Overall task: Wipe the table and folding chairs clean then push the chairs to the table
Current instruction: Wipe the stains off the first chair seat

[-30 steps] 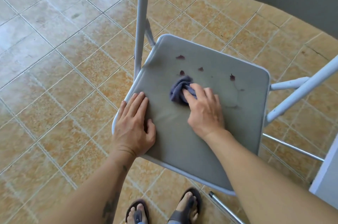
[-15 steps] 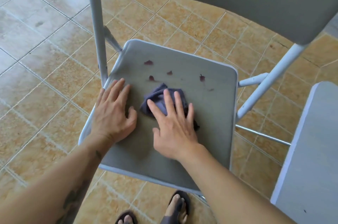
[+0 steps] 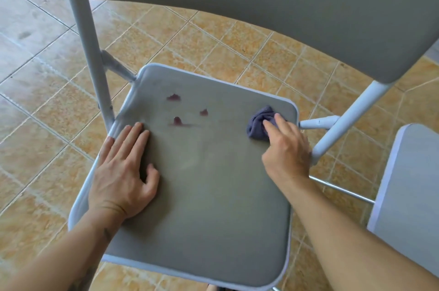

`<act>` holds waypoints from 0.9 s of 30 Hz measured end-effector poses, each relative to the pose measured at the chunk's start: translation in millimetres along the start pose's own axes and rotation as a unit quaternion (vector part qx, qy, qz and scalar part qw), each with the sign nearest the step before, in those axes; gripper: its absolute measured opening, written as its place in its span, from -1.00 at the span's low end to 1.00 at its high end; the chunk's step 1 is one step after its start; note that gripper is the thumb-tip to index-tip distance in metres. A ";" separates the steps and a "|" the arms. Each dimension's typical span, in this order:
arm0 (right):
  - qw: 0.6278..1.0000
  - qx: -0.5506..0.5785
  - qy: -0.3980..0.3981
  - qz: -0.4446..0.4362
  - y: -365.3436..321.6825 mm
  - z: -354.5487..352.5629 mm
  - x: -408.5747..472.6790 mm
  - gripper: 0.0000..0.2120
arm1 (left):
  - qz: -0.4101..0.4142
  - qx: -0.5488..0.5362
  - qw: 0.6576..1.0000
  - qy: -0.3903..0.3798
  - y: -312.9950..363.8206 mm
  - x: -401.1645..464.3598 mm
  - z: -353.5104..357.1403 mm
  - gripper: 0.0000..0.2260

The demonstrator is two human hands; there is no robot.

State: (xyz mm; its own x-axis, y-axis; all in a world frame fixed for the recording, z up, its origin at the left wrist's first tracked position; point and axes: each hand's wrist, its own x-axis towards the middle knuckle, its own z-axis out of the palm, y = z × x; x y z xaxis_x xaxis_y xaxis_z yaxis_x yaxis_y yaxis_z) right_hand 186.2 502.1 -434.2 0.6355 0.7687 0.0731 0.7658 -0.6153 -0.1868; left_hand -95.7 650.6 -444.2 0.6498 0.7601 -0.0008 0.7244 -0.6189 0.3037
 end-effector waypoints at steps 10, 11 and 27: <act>0.973 0.061 -0.073 -0.210 -112.7 25.4 -3.5 -0.47 | -0.010 -0.026 1.000 -0.002 6.3 4.9 0.6 -0.38; 0.972 0.041 -0.068 -0.221 -100.1 26.3 6.7 -0.47 | -0.011 -0.027 1.000 0.000 5.2 6.8 -0.3 -0.38; 0.954 0.038 -0.090 -0.282 -150.0 32.4 28.9 -0.47 | -0.022 -0.045 0.999 0.003 -2.0 10.3 0.3 -0.37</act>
State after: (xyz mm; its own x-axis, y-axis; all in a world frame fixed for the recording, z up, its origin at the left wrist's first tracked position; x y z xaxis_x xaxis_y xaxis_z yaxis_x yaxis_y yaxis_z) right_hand 86.5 622.3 -435.8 0.0914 0.9957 0.0149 0.9673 -0.0852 -0.2388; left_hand -90.3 659.6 -445.1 0.6157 0.7879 -0.0096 0.7285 -0.5646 0.3880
